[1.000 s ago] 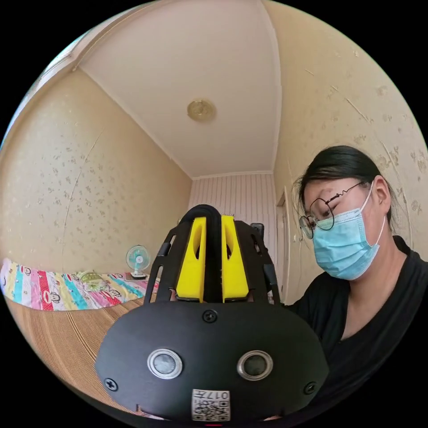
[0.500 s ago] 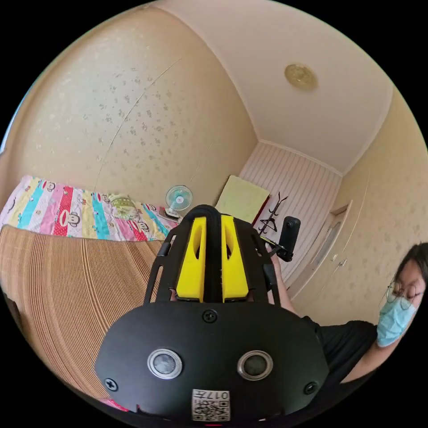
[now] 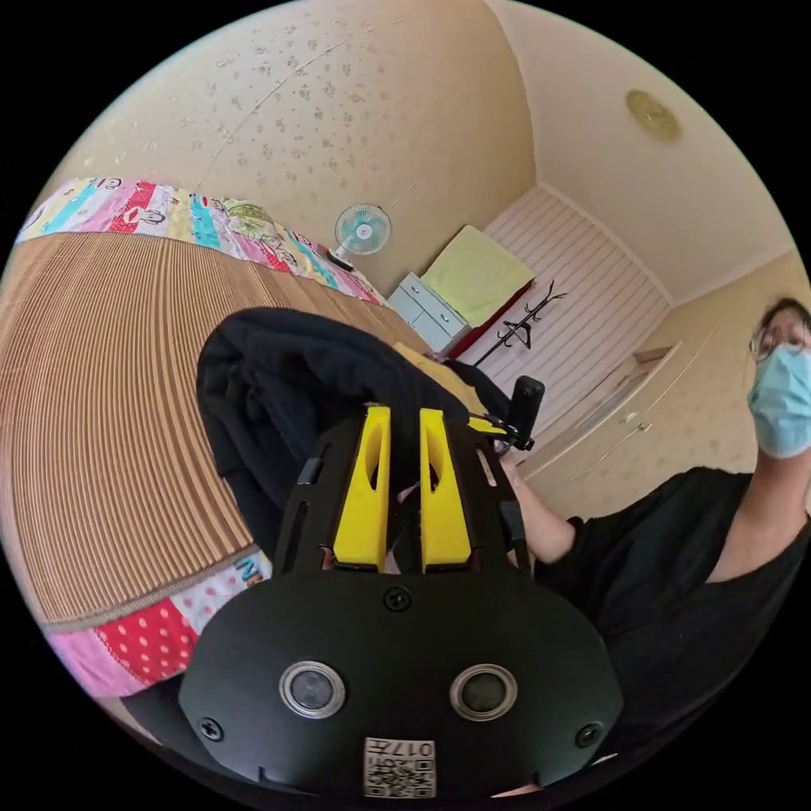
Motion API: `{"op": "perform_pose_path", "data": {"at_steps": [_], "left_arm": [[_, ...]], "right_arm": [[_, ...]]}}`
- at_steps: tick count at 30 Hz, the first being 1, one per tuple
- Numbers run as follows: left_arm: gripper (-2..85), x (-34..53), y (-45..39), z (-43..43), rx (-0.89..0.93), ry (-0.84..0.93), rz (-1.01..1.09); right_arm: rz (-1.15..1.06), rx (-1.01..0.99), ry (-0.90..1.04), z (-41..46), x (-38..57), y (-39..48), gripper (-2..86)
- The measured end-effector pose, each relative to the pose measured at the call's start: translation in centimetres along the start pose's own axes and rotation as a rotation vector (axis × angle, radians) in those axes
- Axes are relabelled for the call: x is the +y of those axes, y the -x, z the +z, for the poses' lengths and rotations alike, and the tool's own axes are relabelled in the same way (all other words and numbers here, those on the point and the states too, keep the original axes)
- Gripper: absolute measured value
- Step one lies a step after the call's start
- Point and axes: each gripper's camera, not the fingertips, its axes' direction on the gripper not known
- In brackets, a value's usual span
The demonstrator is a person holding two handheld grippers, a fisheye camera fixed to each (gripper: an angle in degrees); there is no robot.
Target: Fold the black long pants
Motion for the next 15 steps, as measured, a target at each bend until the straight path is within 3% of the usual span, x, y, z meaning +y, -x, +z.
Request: {"op": "perform_pose_path", "data": {"at_steps": [4,6,10,15], "left_arm": [[6.5,4.5,-0.6,3.7,-0.206,0.144,-0.077],[6.9,5.1,0.2,4.5,-0.192,0.152,-0.142],[11.1,3.7,2.0,2.5,0.003,0.046,-0.255],[17.9,-0.3,3.2,0.1,-0.021,-0.124,-0.310]], "right_arm": [[0.183,0.007,0.149,4.1,4.9,-1.5,4.8],[0.239,-0.043,0.176,4.5,5.2,-2.9,5.2],[0.213,-0.121,0.036,0.6,2.7,-5.0,7.6],[0.334,-0.032,-0.005,-0.9,-2.0,-9.3,17.5]]}}
